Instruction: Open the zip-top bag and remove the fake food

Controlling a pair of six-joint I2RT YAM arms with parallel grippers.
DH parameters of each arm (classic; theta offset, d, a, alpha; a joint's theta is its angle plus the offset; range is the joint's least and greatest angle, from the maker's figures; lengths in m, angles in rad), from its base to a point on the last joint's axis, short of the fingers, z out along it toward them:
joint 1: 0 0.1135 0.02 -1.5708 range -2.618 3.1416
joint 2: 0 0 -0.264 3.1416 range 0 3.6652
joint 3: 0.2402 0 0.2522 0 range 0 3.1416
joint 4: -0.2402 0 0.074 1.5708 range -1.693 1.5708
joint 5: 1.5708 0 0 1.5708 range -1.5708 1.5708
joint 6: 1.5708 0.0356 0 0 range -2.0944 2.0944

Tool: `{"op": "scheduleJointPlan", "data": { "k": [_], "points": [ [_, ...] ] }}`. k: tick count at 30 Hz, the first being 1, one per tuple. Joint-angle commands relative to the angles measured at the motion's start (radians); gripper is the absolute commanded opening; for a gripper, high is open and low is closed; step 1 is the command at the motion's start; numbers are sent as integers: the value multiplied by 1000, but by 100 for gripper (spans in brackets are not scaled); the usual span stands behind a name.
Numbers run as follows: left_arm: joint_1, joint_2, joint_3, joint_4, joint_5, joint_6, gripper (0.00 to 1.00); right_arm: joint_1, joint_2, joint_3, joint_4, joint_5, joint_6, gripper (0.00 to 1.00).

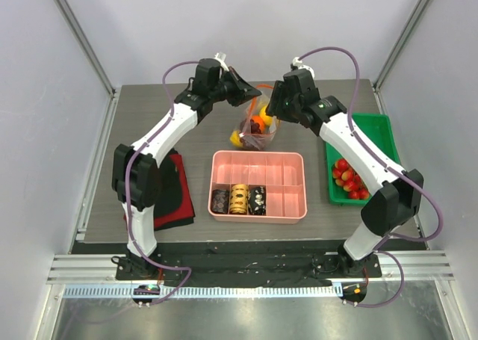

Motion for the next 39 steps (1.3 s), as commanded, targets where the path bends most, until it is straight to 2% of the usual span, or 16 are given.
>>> {"op": "scheduleJointPlan", "data": {
  "k": [1,3,7,9,10,13,15,20,26,39],
  "points": [
    [-2,-4,48,67,22,-17,0,61,-93,41,-75,92,-72,60],
    [-2,-6,45,70,19,-15,0,67,-100,10,-12,56,-67,58],
    [-2,-10,39,67,20,-12,0,67,-36,28,32,32,-57,37],
    [-2,-14,36,64,19,-9,0,67,-13,28,65,32,-67,35],
    [-2,-17,37,61,17,-6,0,66,10,30,68,57,-67,29],
    [-2,-15,36,59,8,-3,0,67,31,-4,127,43,-76,27],
    [-2,-15,37,59,8,-3,0,66,47,-25,183,3,-75,27],
    [-2,-12,34,50,-4,6,0,64,85,-107,321,-33,-58,37],
    [1,-6,34,33,-18,31,0,56,145,-157,397,-50,-75,45],
    [1,11,43,30,-21,31,0,33,266,-145,470,-102,-83,51]
  ]
}}
